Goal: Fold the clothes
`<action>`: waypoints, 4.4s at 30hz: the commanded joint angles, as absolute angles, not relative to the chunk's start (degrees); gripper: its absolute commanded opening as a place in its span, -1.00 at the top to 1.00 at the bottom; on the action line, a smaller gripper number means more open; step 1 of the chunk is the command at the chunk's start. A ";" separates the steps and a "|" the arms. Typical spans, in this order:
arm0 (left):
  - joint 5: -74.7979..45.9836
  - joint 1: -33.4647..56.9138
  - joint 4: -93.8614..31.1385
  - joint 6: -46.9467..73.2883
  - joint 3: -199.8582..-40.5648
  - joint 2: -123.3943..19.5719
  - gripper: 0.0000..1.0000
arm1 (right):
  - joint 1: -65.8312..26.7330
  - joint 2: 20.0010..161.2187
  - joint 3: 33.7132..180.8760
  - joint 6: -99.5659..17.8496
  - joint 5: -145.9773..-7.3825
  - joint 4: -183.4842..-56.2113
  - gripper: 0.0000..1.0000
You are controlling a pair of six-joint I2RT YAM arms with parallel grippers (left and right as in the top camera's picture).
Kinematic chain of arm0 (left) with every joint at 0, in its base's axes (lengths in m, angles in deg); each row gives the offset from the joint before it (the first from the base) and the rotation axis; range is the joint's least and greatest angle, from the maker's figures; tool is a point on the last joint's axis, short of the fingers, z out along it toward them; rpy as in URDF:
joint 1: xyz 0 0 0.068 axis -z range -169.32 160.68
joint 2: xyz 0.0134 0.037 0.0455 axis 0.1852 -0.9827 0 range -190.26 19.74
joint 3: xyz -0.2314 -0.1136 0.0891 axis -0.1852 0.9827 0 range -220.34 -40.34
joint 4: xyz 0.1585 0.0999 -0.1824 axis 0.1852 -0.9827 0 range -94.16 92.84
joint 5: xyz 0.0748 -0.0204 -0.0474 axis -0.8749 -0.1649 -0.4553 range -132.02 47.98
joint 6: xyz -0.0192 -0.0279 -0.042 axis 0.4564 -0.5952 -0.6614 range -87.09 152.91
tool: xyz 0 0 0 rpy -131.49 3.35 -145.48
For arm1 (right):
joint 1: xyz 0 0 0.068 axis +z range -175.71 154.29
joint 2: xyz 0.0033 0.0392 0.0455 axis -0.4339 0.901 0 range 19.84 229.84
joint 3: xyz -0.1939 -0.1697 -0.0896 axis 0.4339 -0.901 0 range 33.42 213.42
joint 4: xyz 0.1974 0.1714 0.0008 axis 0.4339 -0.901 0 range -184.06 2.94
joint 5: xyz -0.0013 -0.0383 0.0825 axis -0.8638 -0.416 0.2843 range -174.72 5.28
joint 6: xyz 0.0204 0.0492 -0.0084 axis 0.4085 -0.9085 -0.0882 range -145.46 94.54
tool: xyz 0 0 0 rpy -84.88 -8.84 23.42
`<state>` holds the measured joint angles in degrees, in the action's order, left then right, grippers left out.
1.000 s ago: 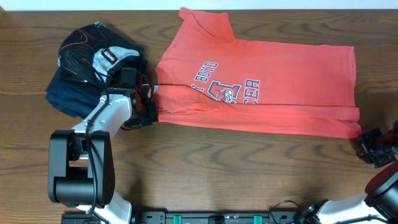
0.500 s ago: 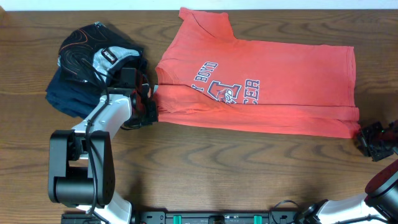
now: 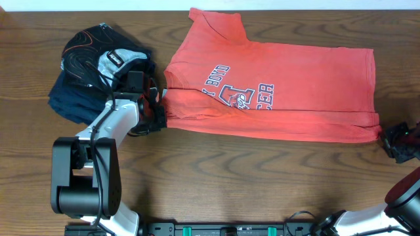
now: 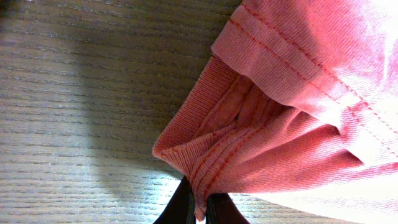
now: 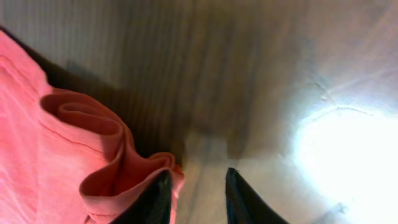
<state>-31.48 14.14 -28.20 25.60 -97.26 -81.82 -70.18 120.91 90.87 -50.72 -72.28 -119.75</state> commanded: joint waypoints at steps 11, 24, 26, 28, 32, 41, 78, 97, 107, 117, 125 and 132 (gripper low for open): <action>-32.57 13.75 -28.16 25.79 -98.31 -80.86 0.88 | -67.54 125.74 91.68 -51.15 -71.84 -117.02 0.98; -32.64 13.72 -28.12 25.79 -98.31 -80.86 0.88 | -66.44 119.08 98.48 -30.80 -75.97 -115.12 0.97; -32.64 13.72 -28.14 25.79 -98.31 -80.86 0.88 | -65.90 119.06 98.48 -29.60 -77.46 -114.77 0.97; -32.64 13.72 -28.14 25.79 -98.31 -80.86 0.88 | -65.39 119.06 98.48 -29.51 -80.41 -114.59 0.97; -32.64 13.72 -28.16 25.82 -98.31 -80.86 0.88 | -64.56 119.06 98.48 -27.68 -82.37 -113.67 0.97; -32.64 13.72 -28.16 25.79 -98.31 -80.86 0.88 | -63.62 119.06 98.48 -27.57 -94.88 -113.54 0.97; -32.61 13.72 -30.56 26.54 -98.31 -80.86 0.88 | -64.74 119.38 83.79 -49.60 -85.70 -116.25 0.88; -33.68 12.89 -36.25 26.89 -98.33 -76.51 0.88 | -72.96 116.67 91.26 -47.46 -71.14 -122.85 0.51; -32.96 12.89 -43.00 26.65 -98.33 -65.80 -0.08 | -72.89 113.13 93.34 -43.04 -56.80 -126.74 0.36; -28.09 15.17 -34.30 27.02 -97.11 -68.36 0.55 | -64.19 113.24 88.05 -44.14 -58.94 -123.86 0.96; -28.07 15.74 -32.79 27.10 -96.76 -82.72 0.88 | -58.01 114.14 78.69 -55.11 -76.25 -115.09 0.97; -28.16 15.74 -38.72 25.95 -96.76 -87.64 0.88 | -62.66 114.14 77.25 -56.11 -86.05 -116.10 0.97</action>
<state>-27.54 15.60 -35.46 26.89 -98.97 -84.12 -59.84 113.44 78.30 -53.91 -75.55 -115.31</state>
